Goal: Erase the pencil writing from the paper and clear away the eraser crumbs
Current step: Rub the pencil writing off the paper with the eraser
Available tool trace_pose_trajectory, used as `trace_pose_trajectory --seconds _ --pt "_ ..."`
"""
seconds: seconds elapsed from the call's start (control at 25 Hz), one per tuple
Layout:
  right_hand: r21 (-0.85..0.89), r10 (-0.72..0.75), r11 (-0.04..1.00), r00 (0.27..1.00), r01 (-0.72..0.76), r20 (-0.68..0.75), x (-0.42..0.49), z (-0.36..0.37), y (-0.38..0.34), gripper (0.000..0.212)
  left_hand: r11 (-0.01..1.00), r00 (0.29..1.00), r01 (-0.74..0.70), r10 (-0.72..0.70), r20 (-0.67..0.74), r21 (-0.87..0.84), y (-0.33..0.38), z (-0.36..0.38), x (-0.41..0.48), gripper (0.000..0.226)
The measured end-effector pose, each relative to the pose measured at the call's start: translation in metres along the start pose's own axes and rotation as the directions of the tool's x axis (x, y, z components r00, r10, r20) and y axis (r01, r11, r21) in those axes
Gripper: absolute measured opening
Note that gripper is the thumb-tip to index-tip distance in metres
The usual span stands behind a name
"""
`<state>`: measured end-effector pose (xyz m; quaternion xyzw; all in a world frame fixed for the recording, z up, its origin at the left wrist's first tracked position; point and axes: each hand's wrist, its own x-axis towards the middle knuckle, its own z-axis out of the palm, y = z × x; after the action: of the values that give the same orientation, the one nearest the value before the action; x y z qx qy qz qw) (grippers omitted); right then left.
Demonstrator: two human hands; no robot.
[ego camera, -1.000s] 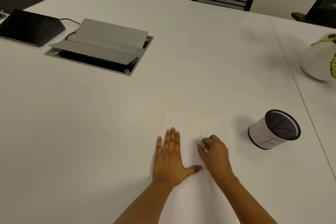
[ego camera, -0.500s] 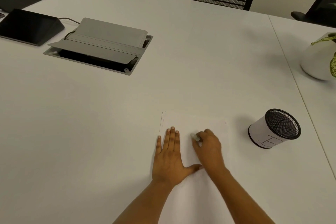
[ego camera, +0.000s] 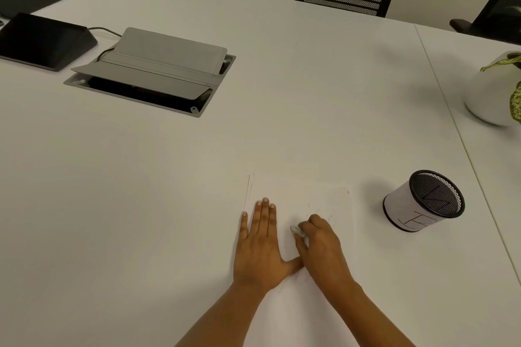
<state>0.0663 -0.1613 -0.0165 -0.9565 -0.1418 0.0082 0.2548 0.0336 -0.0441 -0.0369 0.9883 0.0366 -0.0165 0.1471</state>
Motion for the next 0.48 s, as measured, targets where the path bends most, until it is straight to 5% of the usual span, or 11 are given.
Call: trace_pose_trajectory --seconds 0.48 --pt "0.027 0.15 0.989 0.982 -0.148 -0.111 0.043 -0.013 0.003 0.026 1.0 1.0 0.004 -0.004 0.003 -0.01 -0.003 0.006 0.002 0.12"
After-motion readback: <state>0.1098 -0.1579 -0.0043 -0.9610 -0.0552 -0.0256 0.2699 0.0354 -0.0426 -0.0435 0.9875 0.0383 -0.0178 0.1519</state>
